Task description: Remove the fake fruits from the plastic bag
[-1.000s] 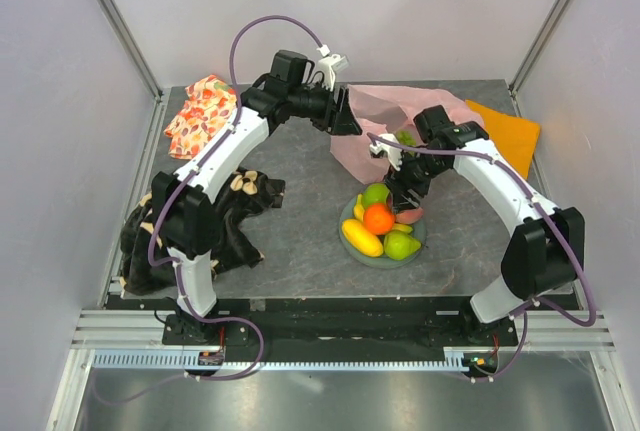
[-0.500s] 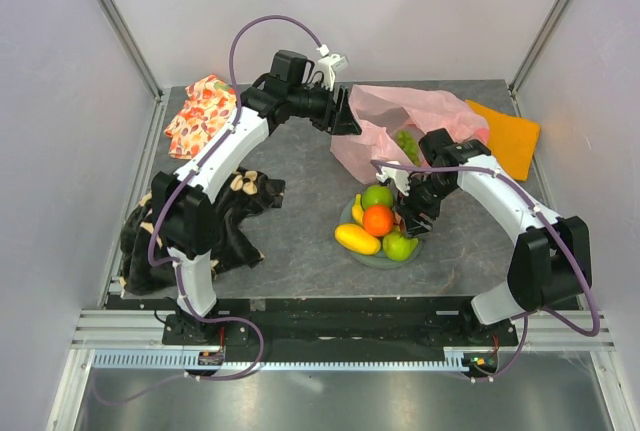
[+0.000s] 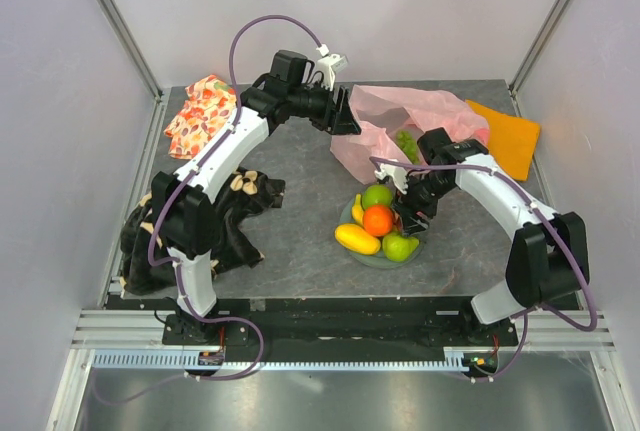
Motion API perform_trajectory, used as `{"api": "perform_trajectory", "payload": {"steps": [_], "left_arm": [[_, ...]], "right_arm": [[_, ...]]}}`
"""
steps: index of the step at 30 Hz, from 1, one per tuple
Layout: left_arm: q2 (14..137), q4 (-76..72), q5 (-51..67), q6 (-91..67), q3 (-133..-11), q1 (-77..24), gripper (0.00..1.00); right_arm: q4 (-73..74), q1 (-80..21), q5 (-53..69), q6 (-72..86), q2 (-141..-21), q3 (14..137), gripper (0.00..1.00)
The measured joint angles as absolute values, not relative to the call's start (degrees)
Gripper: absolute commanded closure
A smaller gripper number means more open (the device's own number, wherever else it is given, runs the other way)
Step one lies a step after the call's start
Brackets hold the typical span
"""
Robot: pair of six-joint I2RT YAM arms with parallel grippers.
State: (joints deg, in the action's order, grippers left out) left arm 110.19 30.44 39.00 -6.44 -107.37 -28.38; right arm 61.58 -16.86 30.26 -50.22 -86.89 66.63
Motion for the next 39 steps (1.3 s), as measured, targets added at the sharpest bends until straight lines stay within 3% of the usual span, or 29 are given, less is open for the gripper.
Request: {"api": "perform_trajectory", "payload": {"steps": [19, 28, 29, 30, 39], "left_arm": [[110.19, 31.03, 38.83, -6.26, -107.39, -29.12, 0.36], [110.19, 31.07, 38.83, -6.24, -107.37, -29.34, 0.36], [110.19, 31.07, 38.83, -6.24, -107.37, -29.36, 0.36], [110.19, 31.07, 38.85, -6.24, -107.37, -29.36, 0.36], [110.19, 31.11, 38.89, -6.22, -107.37, -29.36, 0.36]], "right_arm": [[59.72, -16.86, 33.19, -47.81, -89.38, 67.44, 0.31], [59.16, -16.91, 34.17, -47.59, -90.87, 68.40, 0.17], [59.20, -16.91, 34.41, -47.59, -90.87, 68.40, 0.13], [59.20, -16.93, 34.63, -47.57, -90.87, 68.40, 0.02], [59.37, -17.08, 34.74, -47.33, -90.21, 68.42, 0.02]]}}
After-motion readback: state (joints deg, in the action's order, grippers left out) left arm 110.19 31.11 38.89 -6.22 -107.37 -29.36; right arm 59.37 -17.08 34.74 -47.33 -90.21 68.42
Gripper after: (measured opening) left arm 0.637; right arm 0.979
